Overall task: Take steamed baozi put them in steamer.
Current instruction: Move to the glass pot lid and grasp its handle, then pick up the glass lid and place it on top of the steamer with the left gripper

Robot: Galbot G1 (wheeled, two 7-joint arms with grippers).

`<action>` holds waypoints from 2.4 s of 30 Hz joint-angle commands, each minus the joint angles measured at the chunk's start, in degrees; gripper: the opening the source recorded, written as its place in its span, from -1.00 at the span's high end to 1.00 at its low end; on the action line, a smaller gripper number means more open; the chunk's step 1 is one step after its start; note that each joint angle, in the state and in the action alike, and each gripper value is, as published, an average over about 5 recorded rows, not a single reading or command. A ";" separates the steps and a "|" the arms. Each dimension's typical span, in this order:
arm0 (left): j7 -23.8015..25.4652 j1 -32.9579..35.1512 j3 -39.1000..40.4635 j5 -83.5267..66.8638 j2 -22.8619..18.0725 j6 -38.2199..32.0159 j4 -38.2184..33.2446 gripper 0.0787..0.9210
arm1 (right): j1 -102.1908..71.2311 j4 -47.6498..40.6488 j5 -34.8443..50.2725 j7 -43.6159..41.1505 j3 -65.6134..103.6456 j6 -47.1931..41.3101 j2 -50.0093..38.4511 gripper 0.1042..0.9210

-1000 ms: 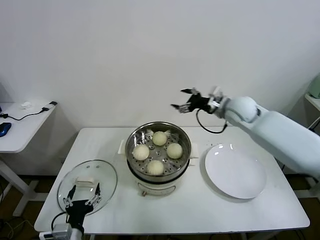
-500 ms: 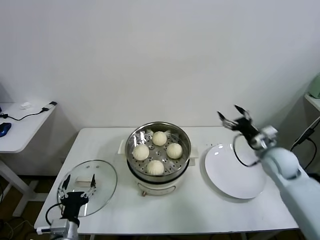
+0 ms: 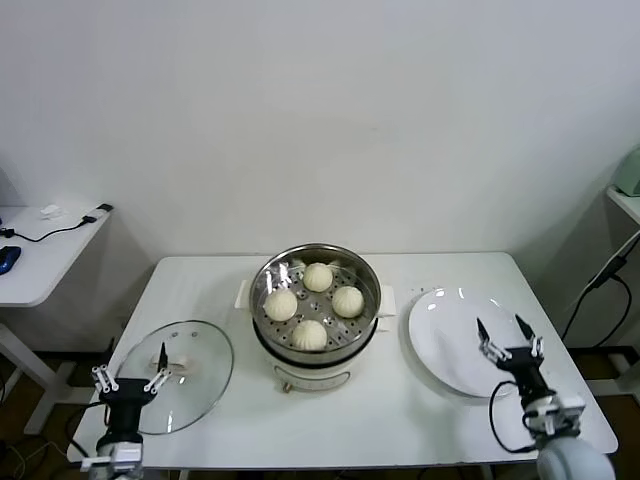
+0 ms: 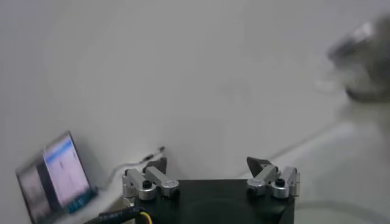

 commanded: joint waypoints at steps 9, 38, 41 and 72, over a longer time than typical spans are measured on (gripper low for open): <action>-10.96 -1.53 -0.01 49.81 7.20 -0.70 18.07 -0.77 | -6.59 1.37 -7.02 3.06 1.91 3.79 10.03 -0.76; -9.33 -12.91 2.77 49.60 6.57 2.62 25.40 -0.77 | -7.99 -0.16 -7.67 3.00 3.03 5.23 11.88 -0.76; -9.41 -13.51 2.97 49.71 6.49 2.54 27.06 -0.77 | -7.98 -0.27 -7.68 2.97 3.06 5.33 11.92 -0.76; -9.75 -13.24 2.01 47.56 4.39 2.68 24.89 0.84 | -7.75 -0.87 -9.29 3.01 2.11 5.89 13.46 -0.76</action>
